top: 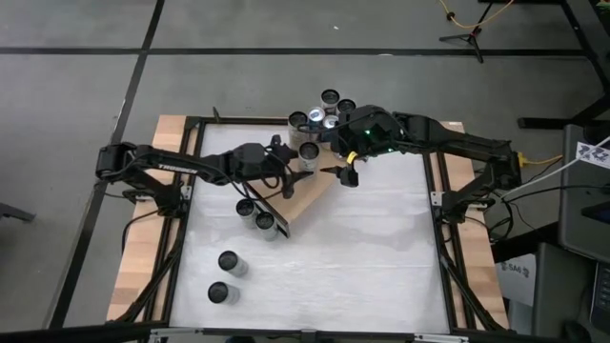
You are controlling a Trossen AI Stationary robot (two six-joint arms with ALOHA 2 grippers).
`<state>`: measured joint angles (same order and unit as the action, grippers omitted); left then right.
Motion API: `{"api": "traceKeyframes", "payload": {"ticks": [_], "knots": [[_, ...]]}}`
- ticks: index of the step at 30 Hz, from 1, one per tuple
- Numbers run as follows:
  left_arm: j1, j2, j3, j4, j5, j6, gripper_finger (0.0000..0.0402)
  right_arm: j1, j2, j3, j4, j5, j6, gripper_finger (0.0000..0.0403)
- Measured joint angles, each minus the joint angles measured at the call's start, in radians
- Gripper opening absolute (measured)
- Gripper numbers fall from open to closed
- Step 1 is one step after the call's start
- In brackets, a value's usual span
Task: Place canned beverage on shelf
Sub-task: Put the white-yellow soda can on the shelf aligned with the other white-yellow soda can
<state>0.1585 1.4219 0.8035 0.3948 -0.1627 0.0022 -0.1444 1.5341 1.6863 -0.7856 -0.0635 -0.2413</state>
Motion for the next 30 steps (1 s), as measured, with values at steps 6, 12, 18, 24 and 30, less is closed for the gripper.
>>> {"api": "traceKeyframes", "payload": {"ticks": [6, 12, 18, 24, 30], "knots": [[0.000, 0.007, 0.000, -0.001, -0.003, -0.001, 0.0271, 0.000, 0.000, 0.000, 0.000, 0.000, 0.000, 0.0376], [0.000, 0.011, -0.002, 0.002, -0.003, -0.021, 0.0287, 0.000, 0.000, 0.000, -0.001, 0.000, 0.000, 0.0376], [0.000, 0.011, -0.002, -0.002, -0.003, -0.025, 0.0294, 0.000, 0.000, 0.000, -0.001, -0.001, 0.000, 0.0376], [0.000, 0.002, -0.003, 0.002, -0.003, -0.025, 0.0294, 0.000, 0.000, 0.000, -0.001, -0.001, 0.000, 0.0376], [0.000, -0.016, -0.003, -0.022, -0.003, -0.025, 0.0295, 0.000, 0.000, 0.000, 0.005, -0.001, 0.000, 0.0376]]}}
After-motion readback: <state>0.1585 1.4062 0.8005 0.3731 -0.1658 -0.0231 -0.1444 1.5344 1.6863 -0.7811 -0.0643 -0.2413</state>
